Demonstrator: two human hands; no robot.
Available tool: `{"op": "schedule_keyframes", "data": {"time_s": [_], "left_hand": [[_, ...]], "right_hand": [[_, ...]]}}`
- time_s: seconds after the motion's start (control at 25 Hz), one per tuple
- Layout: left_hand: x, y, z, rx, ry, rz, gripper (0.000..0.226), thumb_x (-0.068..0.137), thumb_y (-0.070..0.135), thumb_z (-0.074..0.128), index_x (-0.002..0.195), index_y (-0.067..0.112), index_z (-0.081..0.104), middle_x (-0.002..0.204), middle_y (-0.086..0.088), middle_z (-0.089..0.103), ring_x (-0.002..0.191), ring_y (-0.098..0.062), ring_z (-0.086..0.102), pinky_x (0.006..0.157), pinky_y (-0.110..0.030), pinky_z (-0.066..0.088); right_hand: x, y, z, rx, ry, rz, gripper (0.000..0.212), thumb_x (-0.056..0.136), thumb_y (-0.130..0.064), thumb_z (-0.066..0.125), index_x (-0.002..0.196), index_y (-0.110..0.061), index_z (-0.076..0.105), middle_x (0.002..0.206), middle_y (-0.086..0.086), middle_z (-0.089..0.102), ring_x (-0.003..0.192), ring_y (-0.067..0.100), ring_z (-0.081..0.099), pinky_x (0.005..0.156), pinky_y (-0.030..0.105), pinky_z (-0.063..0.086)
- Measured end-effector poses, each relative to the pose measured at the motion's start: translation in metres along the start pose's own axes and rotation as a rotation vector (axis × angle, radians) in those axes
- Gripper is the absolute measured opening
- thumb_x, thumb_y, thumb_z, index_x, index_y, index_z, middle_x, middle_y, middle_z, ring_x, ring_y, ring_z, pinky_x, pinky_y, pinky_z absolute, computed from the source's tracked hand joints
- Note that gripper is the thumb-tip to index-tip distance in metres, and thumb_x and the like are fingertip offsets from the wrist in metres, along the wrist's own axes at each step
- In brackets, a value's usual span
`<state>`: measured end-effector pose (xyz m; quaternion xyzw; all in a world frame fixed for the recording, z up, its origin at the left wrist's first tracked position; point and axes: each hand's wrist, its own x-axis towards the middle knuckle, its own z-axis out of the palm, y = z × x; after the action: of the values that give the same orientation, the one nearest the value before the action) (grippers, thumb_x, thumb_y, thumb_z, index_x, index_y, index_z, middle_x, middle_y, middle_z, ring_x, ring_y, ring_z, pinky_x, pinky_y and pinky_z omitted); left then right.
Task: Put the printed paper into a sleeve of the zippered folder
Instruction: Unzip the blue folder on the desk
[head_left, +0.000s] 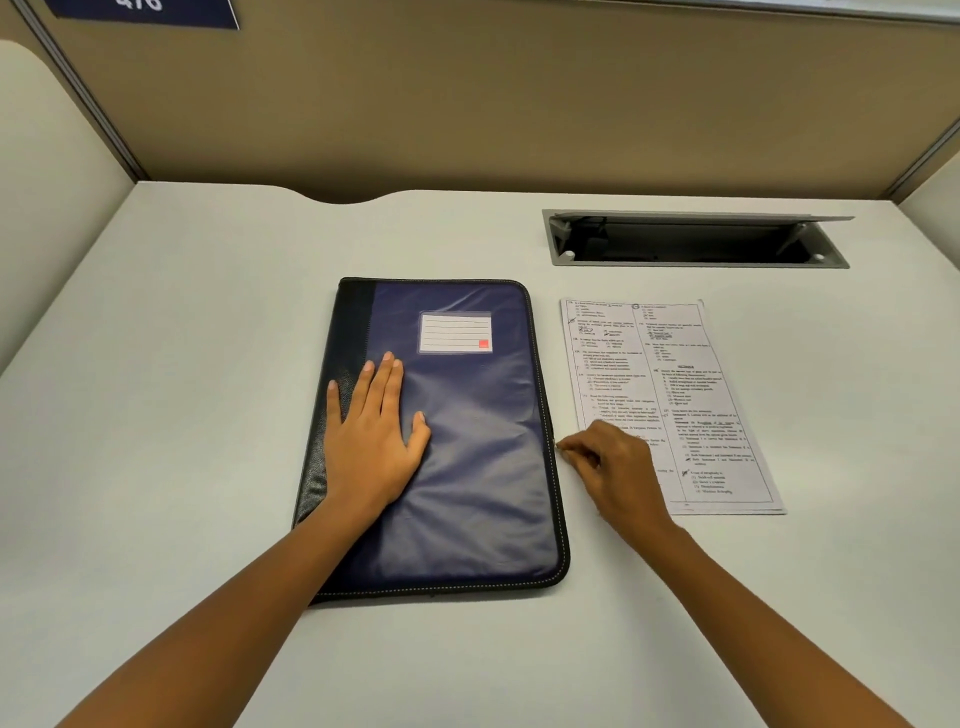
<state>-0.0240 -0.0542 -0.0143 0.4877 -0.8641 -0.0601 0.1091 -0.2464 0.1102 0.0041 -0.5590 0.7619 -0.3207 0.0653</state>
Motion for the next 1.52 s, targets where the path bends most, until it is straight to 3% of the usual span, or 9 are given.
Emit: {"op": "schedule_keyframes", "data": {"time_s": [0.12,0.28,0.4,0.68,0.92,1.0,1.08,1.28,1.52], "left_hand": [[0.0,-0.001,0.001,0.0,0.001,0.002,0.069,0.09,0.048,0.025,0.151,0.017,0.017,0.16,0.001,0.018,0.148,-0.017,0.012,0.12,-0.049,0.004],[0.0,-0.001,0.001,0.004,0.012,0.011,0.069,0.09,0.048,0.023,0.151,0.017,0.017,0.16,0.0,0.018,0.148,-0.017,0.013,0.12,-0.049,0.004],[0.0,-0.001,0.001,0.001,0.018,0.014,0.068,0.09,0.046,0.026,0.151,0.016,0.019,0.159,0.0,0.019,0.147,-0.018,0.014,0.12,-0.049,0.004],[-0.006,-0.006,-0.01,-0.074,-0.055,0.034,0.071,0.09,0.049,0.021,0.152,0.015,0.014,0.16,-0.002,0.014,0.148,-0.018,0.008,0.12,-0.049,0.001],[-0.077,-0.023,-0.031,0.015,-0.112,0.14,0.068,0.085,0.07,0.014,0.147,0.043,0.018,0.16,0.006,0.016,0.148,-0.024,0.011,0.115,-0.058,0.0],[-0.103,-0.025,-0.036,0.059,-0.111,0.1,0.07,0.082,0.075,0.017,0.146,0.047,0.016,0.159,0.008,0.017,0.147,-0.027,0.014,0.112,-0.064,0.006],[-0.119,-0.027,-0.038,-0.012,-0.165,0.04,0.08,0.074,0.084,0.019,0.146,0.05,0.008,0.16,0.012,0.005,0.148,-0.027,0.002,0.111,-0.064,0.01],[-0.12,-0.045,-0.041,-0.066,-0.339,0.144,0.112,0.053,0.099,0.022,0.145,0.045,-0.012,0.155,0.011,-0.025,0.144,-0.026,-0.023,0.114,-0.062,0.012],[-0.132,-0.03,-0.035,0.025,-0.261,0.071,0.111,0.059,0.094,0.004,0.148,0.03,-0.011,0.16,0.003,-0.012,0.147,-0.03,-0.013,0.113,-0.062,0.015]], "right_hand": [[-0.038,-0.008,-0.009,0.022,-0.025,0.03,0.009,0.077,-0.002,0.075,0.082,-0.009,0.074,0.068,0.003,0.063,0.058,0.009,0.051,0.055,0.025,0.046],[-0.088,-0.019,-0.017,0.059,-0.076,0.082,0.017,0.074,-0.001,0.076,0.083,-0.016,0.073,0.066,-0.006,0.058,0.057,0.0,0.046,0.055,0.008,0.036],[-0.105,-0.026,-0.014,0.091,-0.07,0.11,0.02,0.074,-0.001,0.077,0.082,-0.018,0.072,0.066,-0.012,0.052,0.059,0.0,0.045,0.055,0.005,0.034],[-0.108,-0.029,-0.01,0.115,-0.014,0.133,0.019,0.073,-0.001,0.078,0.082,-0.016,0.073,0.066,-0.007,0.057,0.059,0.003,0.049,0.056,0.003,0.035],[-0.11,-0.034,-0.006,0.12,0.051,0.165,0.014,0.074,-0.004,0.078,0.083,-0.014,0.073,0.068,-0.013,0.055,0.059,-0.007,0.049,0.06,0.0,0.036],[-0.109,-0.036,-0.006,0.148,0.082,0.2,0.014,0.074,-0.005,0.078,0.081,-0.015,0.073,0.067,-0.013,0.058,0.062,-0.004,0.054,0.061,0.001,0.038],[-0.108,-0.038,-0.007,0.17,0.094,0.227,0.013,0.073,-0.006,0.079,0.08,-0.017,0.074,0.067,-0.012,0.06,0.066,0.0,0.057,0.061,0.002,0.039],[-0.112,-0.041,-0.008,0.155,0.097,0.217,0.01,0.075,-0.008,0.078,0.08,-0.015,0.073,0.068,-0.007,0.063,0.062,-0.002,0.055,0.062,0.004,0.04],[-0.117,-0.046,-0.008,0.121,0.097,0.184,0.009,0.078,-0.003,0.074,0.082,-0.011,0.073,0.07,-0.002,0.063,0.063,0.009,0.056,0.061,0.008,0.04]]}}
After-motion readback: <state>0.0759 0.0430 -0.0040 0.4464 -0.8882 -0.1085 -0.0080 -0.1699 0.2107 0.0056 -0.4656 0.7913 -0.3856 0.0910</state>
